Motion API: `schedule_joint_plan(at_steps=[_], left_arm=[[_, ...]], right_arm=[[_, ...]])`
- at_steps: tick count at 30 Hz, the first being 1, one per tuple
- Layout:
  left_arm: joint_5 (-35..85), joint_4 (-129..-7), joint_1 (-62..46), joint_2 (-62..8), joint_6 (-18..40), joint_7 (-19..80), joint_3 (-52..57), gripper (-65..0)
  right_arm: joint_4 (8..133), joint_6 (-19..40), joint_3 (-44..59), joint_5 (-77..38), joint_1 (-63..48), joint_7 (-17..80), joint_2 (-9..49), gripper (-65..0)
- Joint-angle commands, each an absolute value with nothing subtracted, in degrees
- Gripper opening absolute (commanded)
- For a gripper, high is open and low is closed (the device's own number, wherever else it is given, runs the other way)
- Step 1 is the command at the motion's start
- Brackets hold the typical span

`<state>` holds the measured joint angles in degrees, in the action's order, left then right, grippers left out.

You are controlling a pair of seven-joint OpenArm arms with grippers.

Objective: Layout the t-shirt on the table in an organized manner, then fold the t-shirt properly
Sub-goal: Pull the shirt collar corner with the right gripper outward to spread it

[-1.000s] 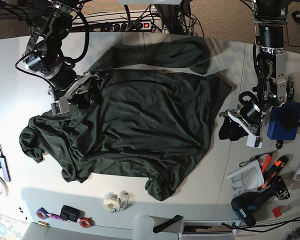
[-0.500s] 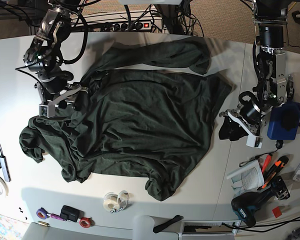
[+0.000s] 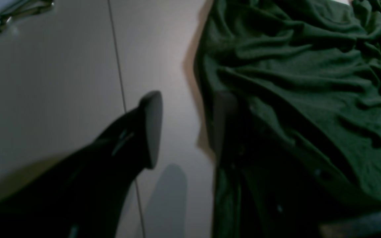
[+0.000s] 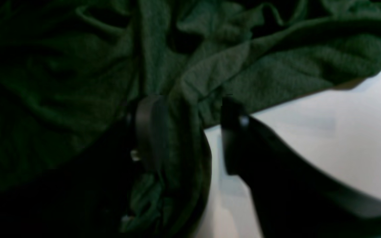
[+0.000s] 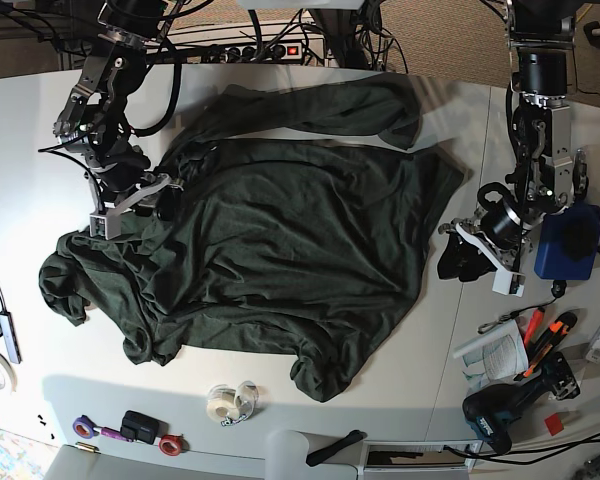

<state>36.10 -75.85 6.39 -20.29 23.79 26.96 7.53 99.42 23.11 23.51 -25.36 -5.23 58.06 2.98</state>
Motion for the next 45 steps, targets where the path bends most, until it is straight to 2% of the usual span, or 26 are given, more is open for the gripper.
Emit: schedule_joint_plan(at_steps=[1, 5, 8, 13, 23, 31, 45], left_arm=[[36.9, -76.8, 7.6, -20.9, 24.1, 25.5, 7.8, -39.0], [36.9, -76.8, 7.6, -20.9, 24.1, 25.5, 7.8, -39.0], [36.9, -76.8, 7.6, -20.9, 24.1, 25.5, 7.8, -39.0], [36.9, -76.8, 7.6, -20.9, 24.1, 25.6, 7.8, -39.0], [36.9, -76.8, 7.6, -20.9, 24.1, 25.6, 7.8, -39.0], [36.9, -76.8, 7.6, -20.9, 24.1, 25.7, 7.8, -39.0], [36.9, -76.8, 7.6, -20.9, 24.1, 25.7, 7.8, -39.0]], right_arm=[[100.4, 23.6, 23.6, -26.1, -4.4, 57.0, 3.5, -45.7], [100.4, 23.6, 23.6, -26.1, -4.4, 58.3, 3.5, -59.7], [100.5, 23.6, 23.7, -26.1, -4.4, 59.9, 3.5, -65.0], [103.2, 23.6, 23.7, -23.7, -5.8, 61.7, 3.5, -65.0], [117.4, 23.1, 23.7, -20.7, -14.7, 62.7, 3.5, -65.0], [117.7, 23.0, 23.7, -17.5, -19.5, 64.1, 3.5, -65.0], [117.7, 15.5, 23.7, -4.1, -20.3, 63.8, 3.5, -65.0]])
